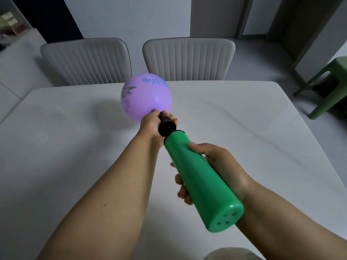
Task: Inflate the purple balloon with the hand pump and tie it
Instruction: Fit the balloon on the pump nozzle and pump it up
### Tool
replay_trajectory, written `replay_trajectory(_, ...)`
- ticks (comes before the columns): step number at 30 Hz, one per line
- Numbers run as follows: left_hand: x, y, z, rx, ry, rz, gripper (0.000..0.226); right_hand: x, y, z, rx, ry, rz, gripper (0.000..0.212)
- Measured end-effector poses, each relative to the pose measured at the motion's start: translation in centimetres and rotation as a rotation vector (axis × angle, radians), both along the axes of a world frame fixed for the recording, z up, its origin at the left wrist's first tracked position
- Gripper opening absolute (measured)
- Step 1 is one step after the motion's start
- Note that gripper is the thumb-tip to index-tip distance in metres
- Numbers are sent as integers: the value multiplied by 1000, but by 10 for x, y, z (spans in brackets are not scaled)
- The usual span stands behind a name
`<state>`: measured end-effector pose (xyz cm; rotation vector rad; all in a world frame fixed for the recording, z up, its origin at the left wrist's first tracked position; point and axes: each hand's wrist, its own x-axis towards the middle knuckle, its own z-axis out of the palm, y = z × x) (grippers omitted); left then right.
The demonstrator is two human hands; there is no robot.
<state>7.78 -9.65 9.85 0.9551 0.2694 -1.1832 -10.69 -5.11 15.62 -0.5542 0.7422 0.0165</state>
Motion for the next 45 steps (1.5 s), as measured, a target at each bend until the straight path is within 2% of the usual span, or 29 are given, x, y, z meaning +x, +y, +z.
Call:
replay_trajectory(8,-8,-7,-1,27,-44,-50,43,13,-6,-5,-15,36,-91,46)
replay_trajectory(12,-6,-5,0,1,2,-37,42,-7,3,-1,20,-3,-38,49)
replay_trajectory(19,-19,-5,3,35,-62,-50,42,14,-13,1,7,34,-84,43)
replay_trajectory(26,-3,5,5,-11,-25,-17,42,-12,9,1,15,-13,7,51)
replay_trajectory(33,-22,7,10,34,-45,-15,44,12,-3,1,-32,47,-36,44)
replay_trajectory(40,-6,14,2,10,-24,17,43,-18,16,-2,-1,-12,44,52)
replay_trajectory(45,-24,11,10,29,-36,10,44,4,2,0,-36,53,-2,46)
